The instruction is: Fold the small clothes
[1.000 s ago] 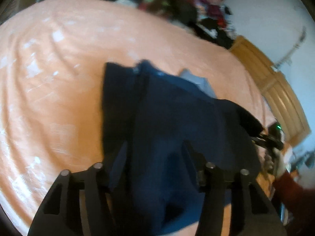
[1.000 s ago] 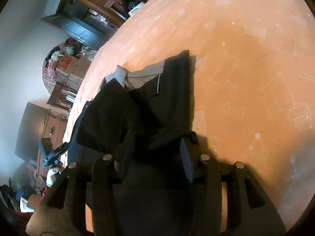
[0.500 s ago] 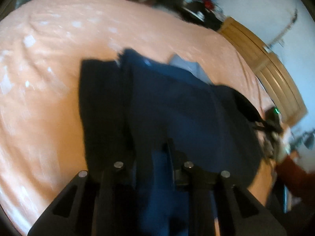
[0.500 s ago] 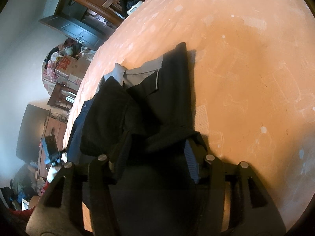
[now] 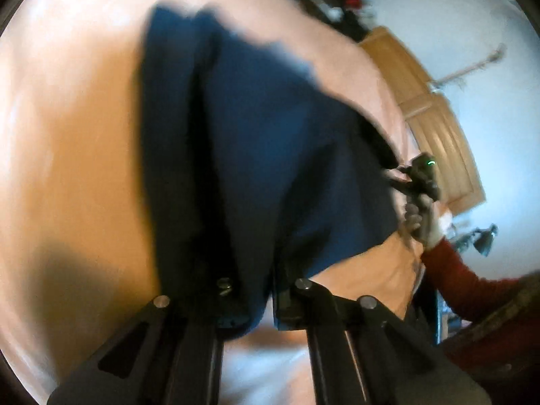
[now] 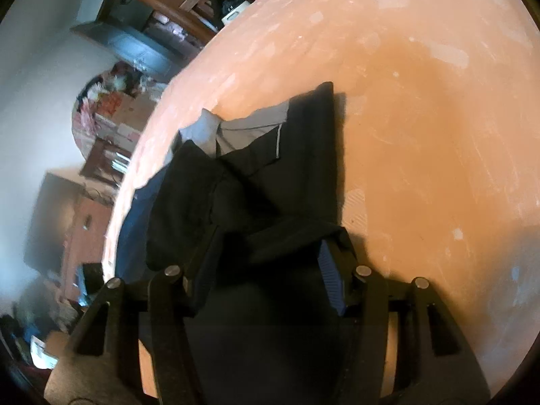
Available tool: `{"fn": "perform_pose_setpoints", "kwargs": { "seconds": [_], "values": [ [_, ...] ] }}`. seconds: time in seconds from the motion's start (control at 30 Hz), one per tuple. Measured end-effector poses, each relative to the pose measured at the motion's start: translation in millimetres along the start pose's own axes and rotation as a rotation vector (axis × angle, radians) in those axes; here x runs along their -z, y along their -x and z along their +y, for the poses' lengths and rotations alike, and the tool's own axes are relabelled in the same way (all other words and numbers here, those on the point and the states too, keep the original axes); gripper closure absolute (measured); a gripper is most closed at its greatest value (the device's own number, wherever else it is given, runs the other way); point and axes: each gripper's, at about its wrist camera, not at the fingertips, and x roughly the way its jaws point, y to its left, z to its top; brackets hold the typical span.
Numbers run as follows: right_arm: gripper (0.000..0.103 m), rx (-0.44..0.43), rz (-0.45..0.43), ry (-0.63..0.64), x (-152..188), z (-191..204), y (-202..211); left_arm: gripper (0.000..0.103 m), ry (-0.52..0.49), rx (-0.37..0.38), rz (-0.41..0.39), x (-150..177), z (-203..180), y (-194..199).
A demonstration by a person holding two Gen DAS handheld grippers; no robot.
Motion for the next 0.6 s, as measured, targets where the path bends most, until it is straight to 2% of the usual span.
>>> {"fn": "perform_pose_setpoints", "kwargs": {
  "seconds": [0.07, 0.13, 0.17, 0.3, 0.4, 0.47, 0.53, 0.6],
  "values": [
    [0.048, 0.025, 0.001, 0.009, -1, 3, -2, 0.1, -0.044, -0.013, -0.004, -6, -9, 0],
    [0.047, 0.034, -0.004, 0.021, 0, 7, 1, 0.095, -0.076, -0.034, -0.001, -7, -17, -4],
    [0.046, 0.038, -0.004, 0.029, 1, 9, 4, 0.092, -0.083, -0.04, -0.001, -7, -18, -4],
    [0.046, 0.047, -0.051, 0.059, -6, 14, 20, 0.092, -0.089, -0.033, -0.012, -4, -17, -3],
    [0.046, 0.079, -0.051, 0.101, -17, 18, 11, 0.092, -0.092, -0.038, -0.012, -4, -14, -4],
    [0.053, 0.135, -0.035, 0.155, -28, 23, -5, 0.091, -0.084, -0.034, -0.02, -3, -13, -4],
    [0.053, 0.253, -0.075, 0.206, -40, 24, -15, 0.091, -0.079, -0.033, -0.025, -2, -14, -5],
    [0.052, 0.314, -0.118, 0.167, -51, 14, -13, 0.091, -0.075, -0.032, -0.026, 0, -14, -5]
  ]
}}
